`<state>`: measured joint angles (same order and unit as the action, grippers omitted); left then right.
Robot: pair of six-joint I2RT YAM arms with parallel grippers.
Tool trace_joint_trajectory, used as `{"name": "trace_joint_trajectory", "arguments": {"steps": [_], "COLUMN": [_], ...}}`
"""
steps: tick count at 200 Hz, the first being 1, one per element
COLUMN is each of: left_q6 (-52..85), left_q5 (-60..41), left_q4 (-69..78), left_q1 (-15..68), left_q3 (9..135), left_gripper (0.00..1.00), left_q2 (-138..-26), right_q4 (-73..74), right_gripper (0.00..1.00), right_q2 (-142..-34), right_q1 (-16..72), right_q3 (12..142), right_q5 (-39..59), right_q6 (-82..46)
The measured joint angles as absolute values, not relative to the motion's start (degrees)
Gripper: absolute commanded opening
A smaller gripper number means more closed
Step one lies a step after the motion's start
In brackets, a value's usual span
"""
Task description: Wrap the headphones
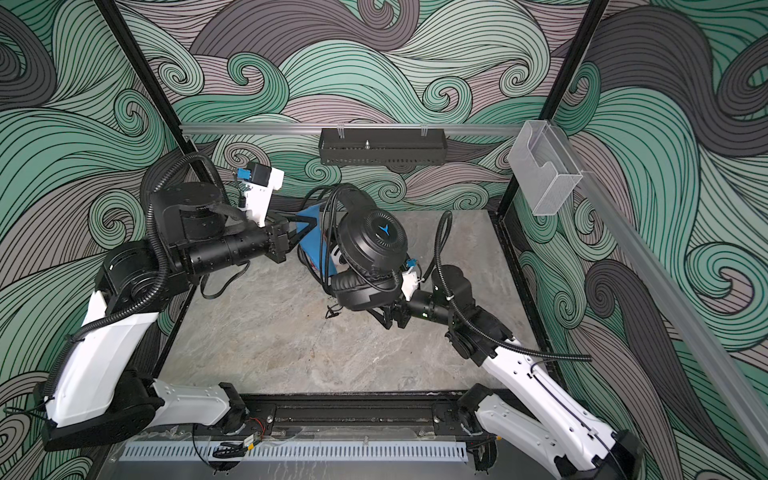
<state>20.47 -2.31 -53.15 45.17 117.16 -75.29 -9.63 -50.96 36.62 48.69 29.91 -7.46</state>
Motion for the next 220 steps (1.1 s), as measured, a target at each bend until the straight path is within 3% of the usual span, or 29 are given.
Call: {"name": "trace_joint_trajectory", "arguments": {"steps": [60, 81, 114, 134, 220], "left_q6": [21.47, 21.71, 22.15, 22.28, 22.68], "left_q5": [-3.11, -3.51, -3.86, -3.95, -4.16], "left_q4": [-53.08, -52.8, -52.23, -52.1, -51.24], "left_q1": [45.17, 45.17, 45.17, 45.17, 45.17], "left_q3": [117.23, 117.23, 117.23, 117.23, 117.23], "left_gripper": [0.0, 0.0, 0.0, 0.0, 0.0], "left_q2": [-75.29, -75.29, -75.29, -75.29, -75.26], "right_q4": [-3.49, -0.25, 3.77, 5.34, 7.29], "right_gripper": [0.93, 0.8, 0.51, 0.43, 0.49], "right_q2": [-57.41, -60.62, -65.71, -67.66, -68.29], "right_q1": [35.81, 34.7, 34.3, 34.3, 34.37], "right_q3": [48.66, 48.12, 48.07, 48.1, 48.1], "right_q5": [29.06, 28.56, 29.47, 30.57, 30.96], "right_q6": [-11.11, -11.38, -11.2, -11.09, -11.14]}}
